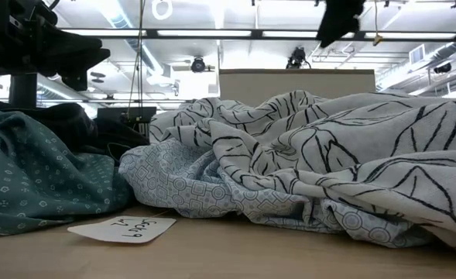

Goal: Sort clothes
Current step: Put the gray boxer shorts into the gray laundry bin

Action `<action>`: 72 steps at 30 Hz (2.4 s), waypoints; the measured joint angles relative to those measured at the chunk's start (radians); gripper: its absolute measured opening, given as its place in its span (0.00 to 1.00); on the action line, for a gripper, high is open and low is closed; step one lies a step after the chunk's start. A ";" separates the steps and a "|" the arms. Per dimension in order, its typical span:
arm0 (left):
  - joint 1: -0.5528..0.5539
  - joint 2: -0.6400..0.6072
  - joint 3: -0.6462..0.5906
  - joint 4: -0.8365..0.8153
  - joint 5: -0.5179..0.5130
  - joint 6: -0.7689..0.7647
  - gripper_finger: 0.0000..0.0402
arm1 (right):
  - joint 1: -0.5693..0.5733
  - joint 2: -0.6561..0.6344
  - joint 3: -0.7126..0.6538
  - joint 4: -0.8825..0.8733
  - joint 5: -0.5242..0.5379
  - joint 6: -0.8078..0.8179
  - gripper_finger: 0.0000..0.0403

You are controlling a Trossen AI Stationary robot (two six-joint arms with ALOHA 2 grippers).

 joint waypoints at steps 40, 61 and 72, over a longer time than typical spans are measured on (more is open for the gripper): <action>0.000 0.018 0.094 -0.049 -0.088 -0.062 0.34 | 0.530 -0.182 -0.103 -0.240 0.282 0.498 0.44; 0.001 0.692 0.650 -0.603 -0.179 -0.145 0.33 | 0.808 -0.240 -0.534 -0.016 0.344 0.816 0.44; 0.103 1.037 0.771 -0.706 -0.052 -0.104 0.28 | 0.976 -0.248 -0.534 -0.019 0.418 0.938 0.44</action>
